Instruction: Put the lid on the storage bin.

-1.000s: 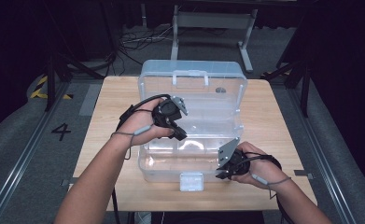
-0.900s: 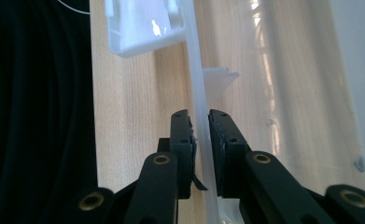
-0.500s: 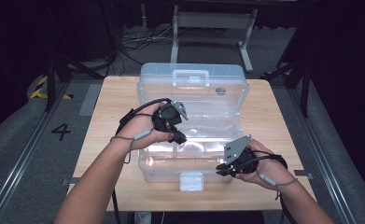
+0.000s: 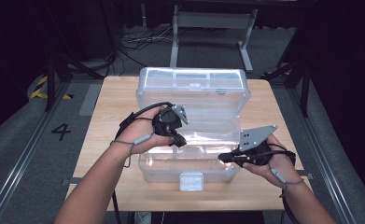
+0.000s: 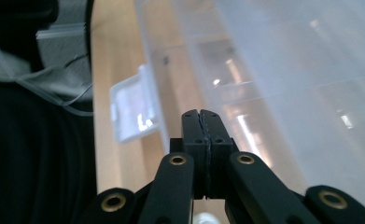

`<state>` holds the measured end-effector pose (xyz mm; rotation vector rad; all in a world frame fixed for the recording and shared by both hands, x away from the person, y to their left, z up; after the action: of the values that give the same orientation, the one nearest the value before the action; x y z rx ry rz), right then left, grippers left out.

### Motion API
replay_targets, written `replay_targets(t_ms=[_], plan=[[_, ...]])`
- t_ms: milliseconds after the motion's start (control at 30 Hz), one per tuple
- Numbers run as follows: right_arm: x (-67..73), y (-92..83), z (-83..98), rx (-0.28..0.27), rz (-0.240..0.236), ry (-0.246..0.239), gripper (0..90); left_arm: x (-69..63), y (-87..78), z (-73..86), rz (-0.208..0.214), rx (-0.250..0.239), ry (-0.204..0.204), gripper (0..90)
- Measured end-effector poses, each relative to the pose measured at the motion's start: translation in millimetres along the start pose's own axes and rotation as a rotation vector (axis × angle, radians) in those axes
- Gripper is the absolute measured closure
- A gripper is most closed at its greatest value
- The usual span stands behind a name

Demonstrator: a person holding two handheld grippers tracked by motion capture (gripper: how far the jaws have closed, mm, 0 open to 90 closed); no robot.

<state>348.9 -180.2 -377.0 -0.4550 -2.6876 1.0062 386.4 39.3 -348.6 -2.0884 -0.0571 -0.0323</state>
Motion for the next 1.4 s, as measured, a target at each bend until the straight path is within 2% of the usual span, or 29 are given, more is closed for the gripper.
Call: replay_targets(t_ms=[133,200,267,333,400,467,533,733,867,900,967,1100,1133,1200,1267,1300,1400], plan=[[-10.2,-11.0,-4.5,-0.117,0.021,0.073,90.0,-1.4,0.1,2.6,-0.006,-0.011,0.001,85.3],[-16.2,-17.9,-5.5,-0.179,0.028,0.125,90.0,-2.4,0.3,3.5,-0.007,-0.017,-0.003,85.2],[-21.1,-22.9,-5.7,-0.219,0.036,0.158,90.0,-3.4,0.6,4.2,-0.013,-0.021,-0.004,85.2],[-25.8,-28.5,-5.7,-0.269,0.024,0.2,90.0,-4.7,1.1,4.6,-0.016,-0.024,-0.007,85.2],[-31.0,-33.3,-5.1,-0.3,0.045,0.222,90.0,-5.8,1.5,5.1,-0.019,-0.021,-0.004,85.1],[-34.2,-37.7,-5.0,-0.343,0.031,0.252,90.0,-7.2,2.2,5.6,-0.02,-0.021,-0.004,85.2],[-37.8,-42.5,-5.0,-0.383,0.038,0.275,90.0,-8.6,2.7,5.8,-0.029,-0.017,0.0,85.2],[-43.2,-48.8,-3.7,-0.417,0.062,0.3,90.0,-12.1,4.4,7.8,-0.04,-0.03,-0.004,84.8],[-48.3,-50.6,-1.2,-0.426,0.074,0.326,90.0,-16.3,1.1,12.9,-0.079,-0.055,-0.01,83.9],[-49.5,-50.7,-0.6,-0.427,0.077,0.33,90.0,-18.9,-3.2,14.1,-0.097,-0.091,-0.025,83.2],[-52.0,-51.2,0.4,-0.431,0.082,0.34,90.0,-22.6,-9.3,17.3,-0.11,-0.113,-0.032,83.7],[-54.3,-51.6,1.2,-0.437,0.083,0.349,90.0,-26.2,-12.0,23.6,-0.101,-0.111,-0.047,82.7],[-54.8,-51.6,1.3,-0.438,0.085,0.351,90.0,-27.9,-12.5,25.8,-0.111,-0.115,-0.05,82.7],[-55.0,-51.4,1.5,-0.439,0.088,0.354,90.0,-34.5,-17.7,29.7,-0.123,-0.145,-0.052,78.7],[-54.5,-50.5,3.0,-0.413,0.083,0.359,90.0,-41.4,-26.3,34.0,-0.145,-0.187,-0.061,79.0],[-53.8,-48.6,4.2,-0.42,0.078,0.361,90.0,-46.8,-32.5,39.5,-0.146,-0.209,-0.069,79.7],[-54.1,-48.6,4.6,-0.412,0.08,0.364,90.0,-50.5,-37.7,45.6,-0.155,-0.22,-0.086,80.2]])
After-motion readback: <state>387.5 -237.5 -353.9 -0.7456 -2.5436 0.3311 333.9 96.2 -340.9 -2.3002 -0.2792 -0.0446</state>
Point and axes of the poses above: each handheld gripper's, and its own axes: y roughly forward along the jaws, z roughly out of its underside, x roughly to its left, the point moved 5 cm from there along y, roughly forward along the jaws, and after that the axes turned 14 degrees about y, right-handed, at the moved point
